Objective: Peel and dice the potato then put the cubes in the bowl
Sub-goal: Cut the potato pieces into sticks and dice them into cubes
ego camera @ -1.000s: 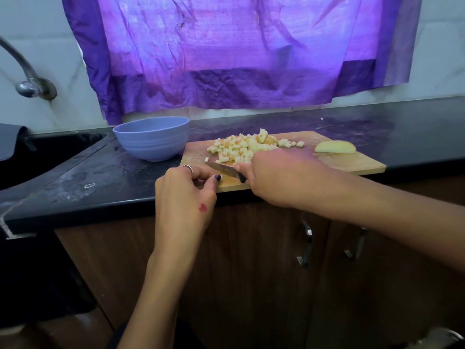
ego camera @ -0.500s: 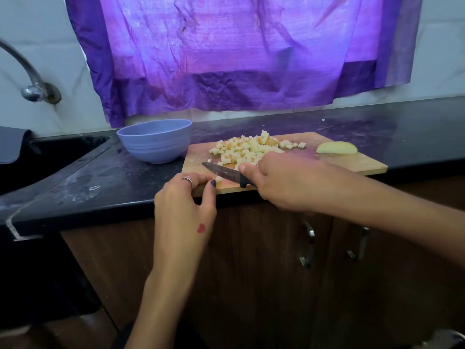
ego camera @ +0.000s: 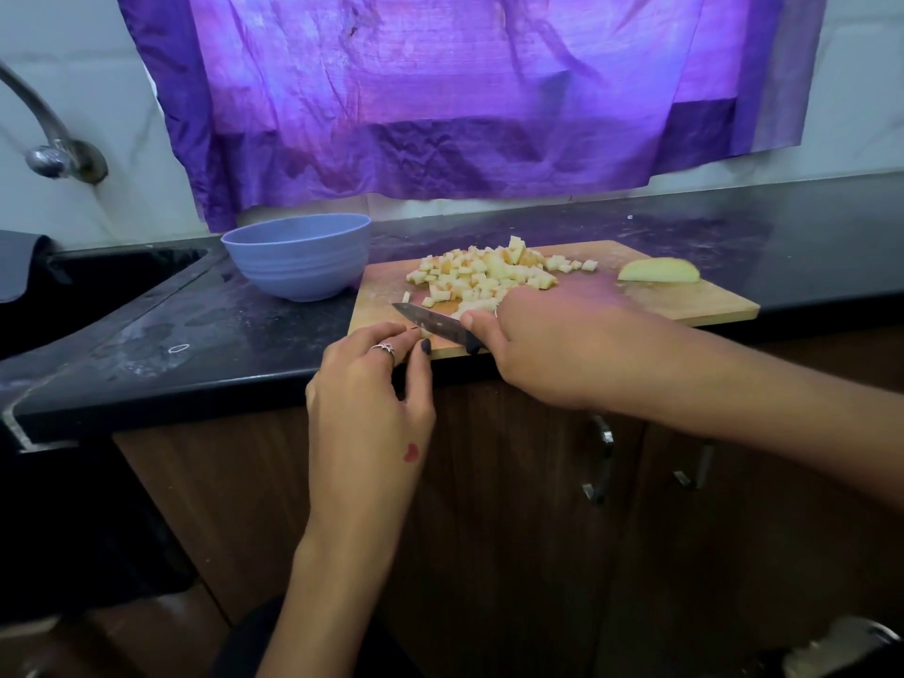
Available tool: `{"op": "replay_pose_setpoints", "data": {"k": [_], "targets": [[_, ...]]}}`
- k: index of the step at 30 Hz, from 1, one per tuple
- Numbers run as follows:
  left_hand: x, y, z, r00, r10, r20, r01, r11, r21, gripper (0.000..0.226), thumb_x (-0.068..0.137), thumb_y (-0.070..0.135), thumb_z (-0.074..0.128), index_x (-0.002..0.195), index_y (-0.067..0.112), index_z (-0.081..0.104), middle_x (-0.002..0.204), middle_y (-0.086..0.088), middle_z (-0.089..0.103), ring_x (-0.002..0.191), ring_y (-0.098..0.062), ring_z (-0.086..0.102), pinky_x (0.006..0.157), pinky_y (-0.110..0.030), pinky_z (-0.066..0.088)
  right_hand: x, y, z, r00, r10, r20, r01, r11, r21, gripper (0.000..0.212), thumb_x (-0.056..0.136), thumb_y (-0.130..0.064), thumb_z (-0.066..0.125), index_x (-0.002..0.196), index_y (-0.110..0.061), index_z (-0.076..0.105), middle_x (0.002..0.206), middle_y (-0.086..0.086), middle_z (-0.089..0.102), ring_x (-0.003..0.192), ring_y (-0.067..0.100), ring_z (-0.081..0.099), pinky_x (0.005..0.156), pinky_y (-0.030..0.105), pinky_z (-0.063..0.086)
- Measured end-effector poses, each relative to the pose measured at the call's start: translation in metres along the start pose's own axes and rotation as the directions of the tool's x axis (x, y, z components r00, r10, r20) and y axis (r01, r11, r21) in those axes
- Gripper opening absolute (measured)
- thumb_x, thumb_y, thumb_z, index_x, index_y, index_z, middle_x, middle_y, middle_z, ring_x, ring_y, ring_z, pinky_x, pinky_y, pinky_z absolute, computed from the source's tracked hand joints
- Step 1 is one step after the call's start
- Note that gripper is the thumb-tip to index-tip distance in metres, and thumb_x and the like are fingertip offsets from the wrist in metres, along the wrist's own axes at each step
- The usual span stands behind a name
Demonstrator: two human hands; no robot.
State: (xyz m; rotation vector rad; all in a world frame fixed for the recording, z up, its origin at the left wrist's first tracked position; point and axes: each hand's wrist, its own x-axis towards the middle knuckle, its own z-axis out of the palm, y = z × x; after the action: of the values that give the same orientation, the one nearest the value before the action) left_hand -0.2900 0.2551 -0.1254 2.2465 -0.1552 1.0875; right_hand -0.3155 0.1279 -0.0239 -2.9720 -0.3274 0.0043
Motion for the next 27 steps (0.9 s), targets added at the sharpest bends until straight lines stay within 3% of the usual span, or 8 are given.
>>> {"op": "replay_pose_setpoints", "data": {"k": [6, 10, 14, 16, 18, 21, 24, 27], "targets": [[0.0, 0.0, 0.001, 1.0, 0.0, 0.008, 0.0, 1.0, 0.007, 0.022, 0.091, 0.016, 0.061, 0.111, 0.013, 0.071, 0.111, 0.0, 0.067, 0.105, -0.015, 0.055, 0.092, -0.041, 0.046, 0.007, 0.003, 0.009, 1.0, -0.005, -0.012, 0.005, 1.0, -0.019, 0.038, 0.103, -0.027, 0.04, 0.066, -0.017, 0.034, 0.063, 0.0, 0.041, 0.052, 0.009, 0.037, 0.039, 0.019, 0.024], [0.0, 0.0, 0.001, 1.0, -0.012, 0.02, 0.012, 1.0, 0.018, 0.022, 0.091, 0.015, 0.061, 0.111, 0.012, 0.071, 0.112, -0.001, 0.067, 0.106, -0.017, 0.056, 0.092, -0.042, 0.046, 0.018, -0.003, 0.014, 0.999, -0.004, 0.035, 0.005, 1.0, -0.03, 0.028, 0.102, -0.025, 0.042, 0.077, -0.013, 0.037, 0.07, 0.006, 0.04, 0.057, 0.017, 0.04, 0.049, 0.027, 0.034], [-0.001, 0.0, 0.001, 0.999, -0.022, 0.039, 0.021, 0.999, 0.026, 0.024, 0.091, 0.016, 0.061, 0.112, 0.013, 0.071, 0.114, 0.001, 0.066, 0.108, -0.018, 0.056, 0.094, -0.045, 0.046, 0.015, 0.0, 0.013, 0.995, -0.095, -0.014, 0.088, 0.965, -0.249, 0.015, 0.102, -0.028, 0.043, 0.089, -0.023, 0.04, 0.071, 0.001, 0.035, 0.061, 0.018, 0.038, 0.066, 0.034, 0.039], [-0.001, 0.0, 0.0, 0.998, -0.02, 0.051, 0.019, 0.999, 0.031, 0.026, 0.091, 0.019, 0.059, 0.115, 0.015, 0.07, 0.116, 0.002, 0.065, 0.109, -0.015, 0.054, 0.095, -0.046, 0.046, 0.013, 0.004, 0.016, 0.976, -0.188, -0.11, 0.133, 0.914, -0.383, 0.009, 0.102, -0.027, 0.043, 0.1, -0.022, 0.05, 0.068, -0.001, 0.031, 0.063, 0.019, 0.041, 0.062, 0.033, 0.036], [-0.001, 0.002, -0.002, 0.998, -0.024, 0.064, 0.021, 0.999, 0.041, 0.029, 0.092, 0.024, 0.055, 0.116, 0.017, 0.069, 0.117, 0.004, 0.064, 0.11, -0.013, 0.052, 0.095, -0.046, 0.046, 0.014, 0.011, 0.019, 0.922, -0.282, -0.265, 0.133, 0.873, -0.469, 0.017, 0.102, -0.029, 0.042, 0.111, -0.022, 0.054, 0.066, -0.002, 0.033, 0.074, 0.023, 0.055, 0.059, 0.031, 0.033], [0.002, 0.006, -0.004, 0.995, -0.044, 0.092, 0.037, 0.996, 0.083, 0.032, 0.094, 0.033, 0.05, 0.119, 0.021, 0.067, 0.121, 0.007, 0.062, 0.115, -0.008, 0.048, 0.099, -0.046, 0.042, 0.025, 0.037, 0.015, 0.868, -0.27, -0.418, 0.114, 0.926, -0.361, 0.025, 0.102, -0.038, 0.036, 0.106, -0.024, 0.057, 0.08, 0.008, 0.055, 0.088, 0.03, 0.062, 0.071, 0.032, 0.043], [0.01, 0.008, -0.004, 0.99, -0.032, 0.134, 0.015, 0.992, 0.123, 0.033, 0.095, 0.037, 0.05, 0.12, 0.025, 0.066, 0.124, 0.01, 0.06, 0.117, -0.006, 0.043, 0.103, -0.042, 0.036, 0.031, 0.07, 0.002, 0.912, -0.161, -0.376, 0.119, 0.984, -0.134, 0.03, 0.1, -0.046, 0.031, 0.091, -0.025, 0.051, 0.085, 0.008, 0.058, 0.082, 0.031, 0.057, 0.067, 0.035, 0.039], [0.023, 0.009, -0.003, 0.972, -0.009, 0.233, -0.036, 0.982, 0.187, 0.034, 0.097, 0.04, 0.045, 0.126, 0.031, 0.061, 0.133, 0.014, 0.053, 0.124, -0.004, 0.035, 0.106, -0.037, 0.027, 0.023, 0.099, -0.003, 0.899, -0.276, -0.34, 0.287, 0.958, -0.018, 0.028, 0.094, -0.048, 0.032, 0.081, -0.028, 0.047, 0.071, -0.002, 0.054, 0.072, 0.023, 0.055, 0.063, 0.037, 0.037]]}}
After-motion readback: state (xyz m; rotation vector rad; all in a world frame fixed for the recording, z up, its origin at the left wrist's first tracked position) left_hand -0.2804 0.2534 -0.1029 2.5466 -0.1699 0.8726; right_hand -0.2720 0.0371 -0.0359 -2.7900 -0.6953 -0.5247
